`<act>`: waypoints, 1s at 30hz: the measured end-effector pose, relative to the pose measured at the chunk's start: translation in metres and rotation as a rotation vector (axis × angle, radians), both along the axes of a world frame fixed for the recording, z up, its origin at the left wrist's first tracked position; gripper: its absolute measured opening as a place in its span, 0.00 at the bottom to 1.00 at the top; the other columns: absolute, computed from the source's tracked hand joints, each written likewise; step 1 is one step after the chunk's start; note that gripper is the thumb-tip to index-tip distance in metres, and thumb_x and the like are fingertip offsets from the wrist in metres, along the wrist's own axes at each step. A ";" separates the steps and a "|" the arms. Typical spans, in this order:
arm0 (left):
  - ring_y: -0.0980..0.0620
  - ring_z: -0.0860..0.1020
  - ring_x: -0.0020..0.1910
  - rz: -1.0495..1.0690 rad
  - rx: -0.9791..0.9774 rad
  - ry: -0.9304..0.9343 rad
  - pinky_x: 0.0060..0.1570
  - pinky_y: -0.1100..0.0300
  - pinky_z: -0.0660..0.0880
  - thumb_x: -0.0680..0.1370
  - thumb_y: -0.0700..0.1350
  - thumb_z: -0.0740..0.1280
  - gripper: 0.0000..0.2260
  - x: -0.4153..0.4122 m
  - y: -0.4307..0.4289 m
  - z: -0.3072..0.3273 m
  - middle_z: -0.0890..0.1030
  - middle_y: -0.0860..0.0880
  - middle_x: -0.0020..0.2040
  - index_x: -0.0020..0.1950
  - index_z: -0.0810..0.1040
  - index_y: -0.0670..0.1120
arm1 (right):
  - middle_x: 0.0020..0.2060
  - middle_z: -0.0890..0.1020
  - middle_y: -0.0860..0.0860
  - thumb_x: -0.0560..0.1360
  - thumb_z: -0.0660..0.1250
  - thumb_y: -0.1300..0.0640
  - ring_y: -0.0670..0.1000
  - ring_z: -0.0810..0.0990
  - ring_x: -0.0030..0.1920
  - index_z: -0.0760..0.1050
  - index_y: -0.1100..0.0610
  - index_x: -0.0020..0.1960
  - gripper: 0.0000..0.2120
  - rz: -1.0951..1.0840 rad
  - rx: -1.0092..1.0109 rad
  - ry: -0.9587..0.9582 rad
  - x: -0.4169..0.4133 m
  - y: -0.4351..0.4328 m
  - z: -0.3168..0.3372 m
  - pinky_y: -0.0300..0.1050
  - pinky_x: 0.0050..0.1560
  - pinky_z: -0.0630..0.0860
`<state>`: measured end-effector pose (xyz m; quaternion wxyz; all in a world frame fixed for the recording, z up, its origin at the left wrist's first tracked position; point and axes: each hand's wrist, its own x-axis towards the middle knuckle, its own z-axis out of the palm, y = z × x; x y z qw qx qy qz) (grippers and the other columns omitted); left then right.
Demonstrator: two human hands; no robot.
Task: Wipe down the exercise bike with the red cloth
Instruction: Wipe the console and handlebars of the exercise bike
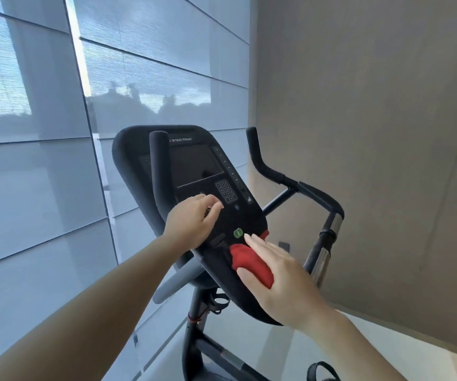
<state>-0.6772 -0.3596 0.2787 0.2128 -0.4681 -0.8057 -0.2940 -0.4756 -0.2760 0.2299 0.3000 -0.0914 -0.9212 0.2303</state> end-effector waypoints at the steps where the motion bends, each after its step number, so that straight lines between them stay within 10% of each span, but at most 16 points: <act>1: 0.55 0.76 0.52 0.020 -0.007 0.043 0.42 0.58 0.70 0.80 0.55 0.54 0.14 -0.002 0.002 -0.001 0.79 0.57 0.52 0.54 0.78 0.55 | 0.71 0.64 0.40 0.73 0.55 0.35 0.40 0.58 0.71 0.60 0.44 0.73 0.30 -0.023 0.000 -0.028 -0.003 0.002 0.002 0.39 0.70 0.58; 19: 0.49 0.78 0.42 -0.061 -0.031 0.215 0.37 0.57 0.61 0.80 0.57 0.49 0.21 -0.006 0.000 -0.009 0.81 0.52 0.43 0.50 0.80 0.52 | 0.52 0.79 0.35 0.76 0.59 0.43 0.38 0.76 0.54 0.75 0.41 0.59 0.13 -0.333 -0.035 -0.037 0.009 -0.012 -0.005 0.29 0.49 0.69; 30: 0.49 0.77 0.40 -0.072 -0.034 0.224 0.38 0.57 0.62 0.81 0.56 0.49 0.21 -0.006 -0.001 -0.009 0.80 0.51 0.41 0.48 0.79 0.50 | 0.43 0.81 0.39 0.76 0.54 0.38 0.42 0.77 0.45 0.74 0.40 0.51 0.13 -0.368 -0.161 -0.171 -0.011 -0.012 0.011 0.41 0.44 0.75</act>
